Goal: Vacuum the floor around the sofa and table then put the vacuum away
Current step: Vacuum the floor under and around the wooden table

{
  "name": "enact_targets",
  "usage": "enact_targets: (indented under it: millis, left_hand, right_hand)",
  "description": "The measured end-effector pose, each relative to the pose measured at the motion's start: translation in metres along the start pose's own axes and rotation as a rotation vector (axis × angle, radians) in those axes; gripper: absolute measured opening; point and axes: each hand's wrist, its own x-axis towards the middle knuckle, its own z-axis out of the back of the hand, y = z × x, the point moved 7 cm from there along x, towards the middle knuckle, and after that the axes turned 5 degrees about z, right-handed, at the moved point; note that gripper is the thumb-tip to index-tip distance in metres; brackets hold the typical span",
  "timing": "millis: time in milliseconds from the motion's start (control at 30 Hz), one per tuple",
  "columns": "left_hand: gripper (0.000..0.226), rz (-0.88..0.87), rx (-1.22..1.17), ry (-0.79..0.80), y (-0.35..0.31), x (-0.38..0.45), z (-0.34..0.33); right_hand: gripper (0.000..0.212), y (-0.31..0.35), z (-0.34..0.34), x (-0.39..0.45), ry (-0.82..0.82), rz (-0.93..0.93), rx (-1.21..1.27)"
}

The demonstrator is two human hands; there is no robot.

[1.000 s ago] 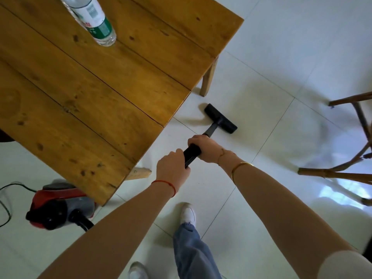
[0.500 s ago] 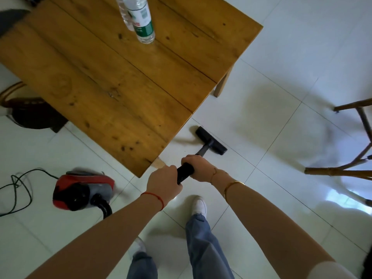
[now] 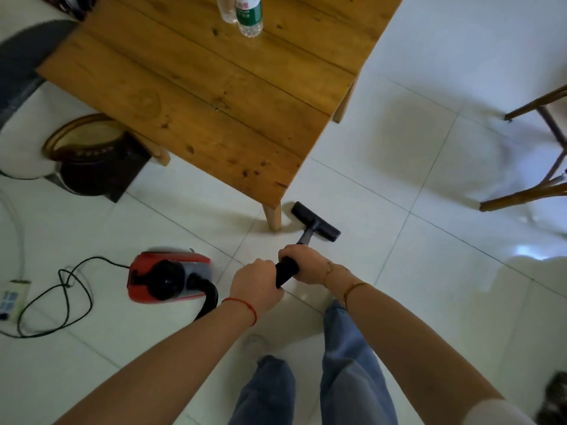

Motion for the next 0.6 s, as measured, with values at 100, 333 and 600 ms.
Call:
enact_targets:
  millis: [100,333,600]
  left_hand:
    - [0.014,-0.022,0.037,-0.006,0.016,-0.019,-0.004]
    - [0.013,-0.029,0.065,0.0,0.037,-0.043,-0.015]
    - [0.017,-0.045,0.067,-0.016,0.008,-0.027,-0.014]
  right_hand:
    - [0.015,0.019,-0.019,-0.005,-0.017,-0.008,0.027]
    - [0.015,0.041,-0.043,-0.012,-0.035,-0.01,0.024]
    - [0.023,0.014,-0.025,-0.018,-0.082,0.001,0.021]
